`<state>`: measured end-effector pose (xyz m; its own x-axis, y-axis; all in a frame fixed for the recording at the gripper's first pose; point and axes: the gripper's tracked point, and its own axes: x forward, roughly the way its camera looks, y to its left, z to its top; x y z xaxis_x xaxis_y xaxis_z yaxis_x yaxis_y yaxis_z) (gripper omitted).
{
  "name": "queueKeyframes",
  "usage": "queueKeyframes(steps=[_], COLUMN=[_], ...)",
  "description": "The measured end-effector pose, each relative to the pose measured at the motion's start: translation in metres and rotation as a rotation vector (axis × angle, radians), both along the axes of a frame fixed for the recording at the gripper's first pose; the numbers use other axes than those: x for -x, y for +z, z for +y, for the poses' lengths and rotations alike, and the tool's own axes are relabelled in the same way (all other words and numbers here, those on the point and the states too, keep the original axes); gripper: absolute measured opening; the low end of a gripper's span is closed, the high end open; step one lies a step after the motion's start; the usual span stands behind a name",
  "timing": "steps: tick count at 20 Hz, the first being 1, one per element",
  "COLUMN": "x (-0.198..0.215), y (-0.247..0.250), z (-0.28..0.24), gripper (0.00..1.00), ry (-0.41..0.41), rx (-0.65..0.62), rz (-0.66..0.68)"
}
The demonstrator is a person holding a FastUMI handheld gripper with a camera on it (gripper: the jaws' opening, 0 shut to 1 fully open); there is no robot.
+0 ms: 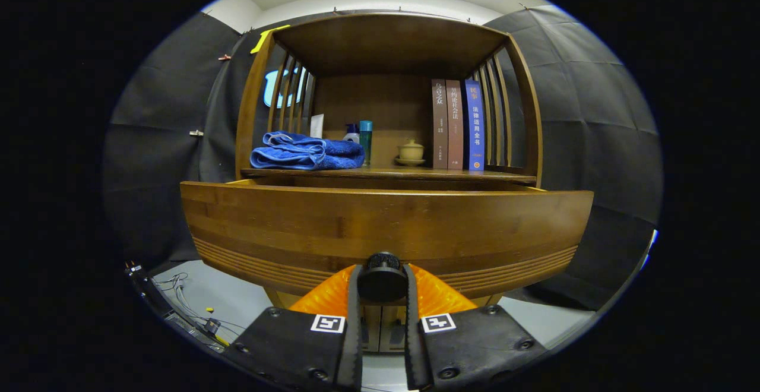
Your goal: Pull open the drawer, take out the items inside it, and place them on the countertop above the cabinet.
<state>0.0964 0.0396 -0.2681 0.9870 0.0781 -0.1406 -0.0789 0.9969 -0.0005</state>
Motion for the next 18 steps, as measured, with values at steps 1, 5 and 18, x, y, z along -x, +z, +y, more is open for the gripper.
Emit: queueKeyframes(steps=[1,5,18], x=[0.007,0.020,0.042], y=[0.000,-0.006,0.027], z=[0.000,-0.001,-0.009], gripper=[0.32,0.32,0.98], ry=[-0.001,0.001,-0.095], rx=[-0.004,-0.003,-0.007], rz=[-0.002,-0.001,-0.018])
